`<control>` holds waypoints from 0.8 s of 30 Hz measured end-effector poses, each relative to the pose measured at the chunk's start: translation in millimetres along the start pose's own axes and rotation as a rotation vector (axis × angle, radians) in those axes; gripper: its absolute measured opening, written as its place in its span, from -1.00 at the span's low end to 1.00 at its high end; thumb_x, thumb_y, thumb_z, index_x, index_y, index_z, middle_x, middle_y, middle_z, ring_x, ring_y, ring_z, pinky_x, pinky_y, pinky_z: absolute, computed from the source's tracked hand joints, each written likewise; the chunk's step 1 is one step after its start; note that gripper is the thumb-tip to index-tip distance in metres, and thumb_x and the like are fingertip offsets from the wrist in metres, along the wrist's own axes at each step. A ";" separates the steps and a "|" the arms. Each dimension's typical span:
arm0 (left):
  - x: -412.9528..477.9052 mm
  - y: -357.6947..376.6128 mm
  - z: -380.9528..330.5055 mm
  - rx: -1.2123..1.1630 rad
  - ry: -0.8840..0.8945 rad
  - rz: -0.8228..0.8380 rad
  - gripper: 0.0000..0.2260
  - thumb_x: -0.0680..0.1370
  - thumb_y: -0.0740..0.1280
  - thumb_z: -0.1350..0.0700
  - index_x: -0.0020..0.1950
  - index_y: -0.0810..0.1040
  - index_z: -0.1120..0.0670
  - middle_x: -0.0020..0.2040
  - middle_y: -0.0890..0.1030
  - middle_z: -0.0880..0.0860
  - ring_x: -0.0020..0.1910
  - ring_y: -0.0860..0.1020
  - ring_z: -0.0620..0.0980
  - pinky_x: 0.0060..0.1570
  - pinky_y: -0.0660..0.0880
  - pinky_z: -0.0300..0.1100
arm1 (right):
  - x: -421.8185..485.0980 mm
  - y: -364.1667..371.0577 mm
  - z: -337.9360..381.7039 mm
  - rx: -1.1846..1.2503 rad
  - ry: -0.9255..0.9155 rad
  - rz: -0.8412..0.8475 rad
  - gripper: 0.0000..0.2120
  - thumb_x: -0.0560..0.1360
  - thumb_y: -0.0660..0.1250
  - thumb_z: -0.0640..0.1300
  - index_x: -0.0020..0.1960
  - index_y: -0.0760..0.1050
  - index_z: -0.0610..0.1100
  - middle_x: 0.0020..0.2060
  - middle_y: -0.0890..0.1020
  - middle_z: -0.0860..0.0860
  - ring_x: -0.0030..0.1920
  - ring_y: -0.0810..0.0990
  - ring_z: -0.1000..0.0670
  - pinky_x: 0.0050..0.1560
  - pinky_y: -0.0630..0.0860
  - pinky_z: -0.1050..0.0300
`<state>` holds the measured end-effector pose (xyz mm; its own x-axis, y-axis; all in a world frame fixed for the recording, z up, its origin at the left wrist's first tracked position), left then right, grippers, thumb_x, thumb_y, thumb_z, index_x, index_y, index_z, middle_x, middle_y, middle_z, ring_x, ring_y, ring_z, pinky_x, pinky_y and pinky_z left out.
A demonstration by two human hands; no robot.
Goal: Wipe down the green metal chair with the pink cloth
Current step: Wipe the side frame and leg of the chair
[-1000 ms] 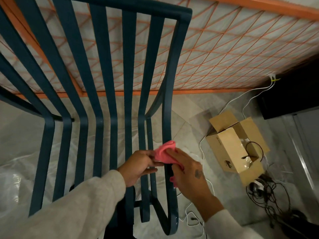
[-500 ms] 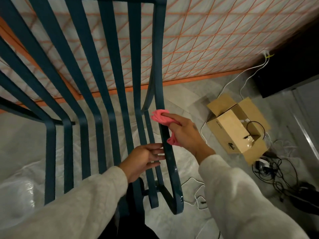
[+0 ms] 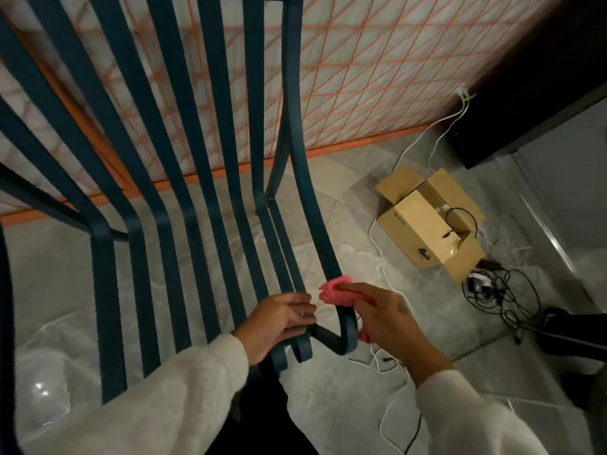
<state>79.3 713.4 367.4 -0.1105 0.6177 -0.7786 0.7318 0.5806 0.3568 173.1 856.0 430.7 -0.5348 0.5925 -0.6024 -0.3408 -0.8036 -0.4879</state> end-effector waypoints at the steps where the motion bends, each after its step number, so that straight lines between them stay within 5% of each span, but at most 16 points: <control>1: -3.4 -2.5 3.3 -0.003 0.001 0.000 -0.64 0.52 0.25 0.39 0.27 0.53 0.10 0.13 0.67 0.04 0.10 0.65 -0.01 0.22 0.53 -0.05 | -5.0 -2.3 0.6 -0.008 0.001 -0.004 -0.84 0.62 0.27 -0.04 0.05 0.62 0.14 -0.09 0.70 0.00 -0.21 0.66 0.02 -0.20 0.67 0.10; 6: -8.8 -9.7 12.7 -0.029 0.027 -0.001 -0.66 0.54 0.23 0.39 0.24 0.55 0.11 0.13 0.68 0.06 0.12 0.64 0.02 0.27 0.49 0.01 | -9.8 -26.3 61.9 -0.072 -0.278 -0.141 -0.71 0.63 0.19 -0.23 0.20 0.52 0.09 0.05 0.62 -0.01 -0.26 0.62 -0.01 -0.31 0.59 0.22; 9: -8.6 -11.4 18.8 -0.056 0.093 0.033 -0.72 0.63 0.16 0.31 0.30 0.51 0.17 0.21 0.63 0.15 0.16 0.63 0.08 0.21 0.54 -0.04 | 6.5 -2.3 114.8 -0.736 -0.697 -0.157 -0.61 0.59 0.18 -0.27 0.34 0.47 0.03 0.33 0.50 0.01 0.07 0.61 -0.05 0.09 0.60 0.04; 14: -10.3 -21.7 42.0 -0.081 0.079 -0.023 -0.72 0.66 0.12 0.22 0.32 0.47 0.22 0.23 0.60 0.21 0.12 0.63 0.07 0.04 0.59 -0.20 | 30.1 46.5 100.3 -1.454 -0.601 0.095 -0.56 0.58 0.21 -0.18 0.46 0.33 -0.11 0.37 0.40 -0.03 0.12 0.49 -0.09 0.16 0.42 0.02; 20: -8.8 -16.9 57.0 -0.059 0.034 -0.151 -0.77 0.62 0.23 0.18 0.26 0.52 0.09 0.17 0.64 0.09 0.15 0.61 0.05 0.29 0.47 0.02 | -11.2 51.5 35.1 -1.532 -0.678 0.139 -0.47 0.54 0.34 -0.09 0.47 0.28 -0.03 0.37 0.31 -0.06 0.16 0.45 -0.10 0.19 0.46 -0.02; 24: -5.4 7.0 44.6 -0.066 0.104 -0.178 -0.75 0.60 0.26 0.19 0.26 0.54 0.03 0.11 0.67 0.02 0.09 0.65 -0.01 0.24 0.51 -0.01 | -44.5 46.4 -9.3 -1.248 -0.686 0.269 -0.56 0.56 0.27 -0.14 0.42 0.38 0.04 0.40 0.35 0.03 0.13 0.49 -0.06 0.19 0.46 0.08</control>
<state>115.0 690.5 351.0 -0.3058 0.5514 -0.7762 0.6489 0.7173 0.2539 188.3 792.9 429.0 -0.8529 0.0034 -0.5221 0.5192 -0.1006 -0.8487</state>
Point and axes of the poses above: each hand's wrist, its own x-axis towards the middle knuckle, its own y-axis out of the palm, z = x × y, the point moved 9 cm from there along x, towards the middle knuckle
